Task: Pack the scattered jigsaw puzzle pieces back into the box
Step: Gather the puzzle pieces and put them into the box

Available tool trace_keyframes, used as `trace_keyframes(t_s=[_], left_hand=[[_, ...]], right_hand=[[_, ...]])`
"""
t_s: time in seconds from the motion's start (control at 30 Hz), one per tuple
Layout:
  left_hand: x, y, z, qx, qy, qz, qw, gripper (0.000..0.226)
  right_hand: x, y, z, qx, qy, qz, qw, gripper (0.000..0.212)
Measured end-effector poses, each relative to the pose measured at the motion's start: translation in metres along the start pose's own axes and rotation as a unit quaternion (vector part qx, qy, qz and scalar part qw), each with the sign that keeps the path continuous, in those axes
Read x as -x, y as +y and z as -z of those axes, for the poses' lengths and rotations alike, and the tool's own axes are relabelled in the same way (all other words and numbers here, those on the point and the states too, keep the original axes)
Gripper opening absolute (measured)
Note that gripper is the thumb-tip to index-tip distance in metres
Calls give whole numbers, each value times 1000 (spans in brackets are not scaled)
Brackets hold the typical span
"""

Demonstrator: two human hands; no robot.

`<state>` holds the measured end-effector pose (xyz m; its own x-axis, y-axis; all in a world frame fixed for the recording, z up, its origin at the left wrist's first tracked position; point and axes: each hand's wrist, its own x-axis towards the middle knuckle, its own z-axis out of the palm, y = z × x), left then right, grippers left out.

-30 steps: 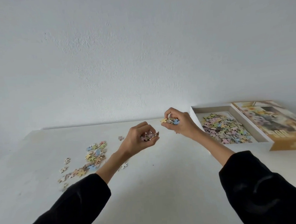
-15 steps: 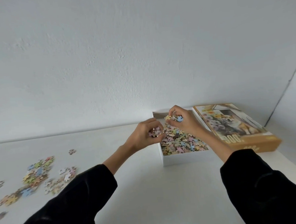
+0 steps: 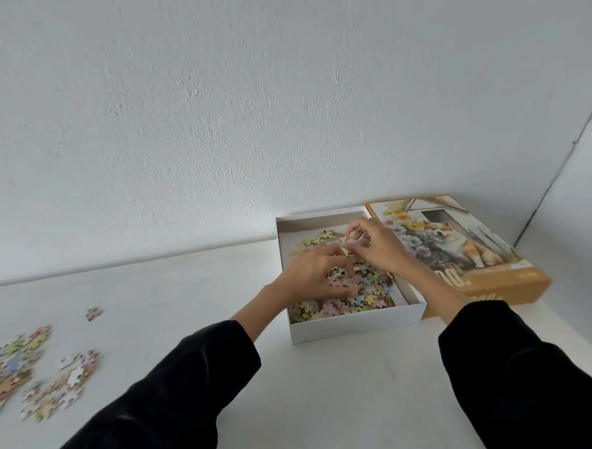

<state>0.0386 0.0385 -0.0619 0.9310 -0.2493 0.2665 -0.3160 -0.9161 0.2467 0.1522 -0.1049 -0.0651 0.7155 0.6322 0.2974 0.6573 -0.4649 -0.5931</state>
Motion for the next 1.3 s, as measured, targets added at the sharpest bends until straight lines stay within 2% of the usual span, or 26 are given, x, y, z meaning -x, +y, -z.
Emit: trace_keyframes(t_s=[0.13,0.23,0.3,0.4,0.47,0.5,0.6,0.67,0.73,0.8,0.9,1.03,1.13,1.2,1.3], left_hand=[[6,-4,-7,-11,-103,63,993,56],[8,-9,-6,-1,-131,122,984,59],[6,-11,-5,-28,-118,152,981,57],[2,-11,-9,-74,-32,164,983,47],[0,-9,-12,-77,-4,161,984,43],[-1,-7,-14,-59,-21,169,984,45],[-3,-4,-21,-24,-155,221,963,63],[-5,-9,-25,-37,-187,245,951,65],[-10,-14,-26,-56,-160,269,948,63],[-17,-18,-27,-99,-100,294,945,60],[-24,-21,-27,-136,-49,291,946,52],[-24,-26,-28,-70,-69,305,947,47],[-27,-27,-30,-133,-36,272,952,49],[-30,-29,-31,-127,-26,253,959,51],[-28,-33,-31,-54,-75,280,956,42]], right_hand=[[-6,4,-7,82,-69,-12,994,24],[-11,6,-14,168,-104,-17,980,26],[-12,8,-20,167,-69,-5,984,30],[-11,8,-22,132,5,15,991,30],[-10,7,-21,111,6,31,993,30],[-10,7,-21,109,-17,37,993,30],[-11,12,-27,186,-127,25,974,40],[-12,15,-31,222,-151,-5,963,45],[-13,15,-31,205,-130,-15,970,50],[-12,12,-30,172,-90,-4,981,57],[-12,10,-31,157,-76,25,984,50],[-13,16,-35,175,-104,16,979,36],[-13,13,-33,157,-79,18,984,37],[-11,8,-32,148,-89,25,985,41],[-8,9,-33,158,-105,4,982,41]])
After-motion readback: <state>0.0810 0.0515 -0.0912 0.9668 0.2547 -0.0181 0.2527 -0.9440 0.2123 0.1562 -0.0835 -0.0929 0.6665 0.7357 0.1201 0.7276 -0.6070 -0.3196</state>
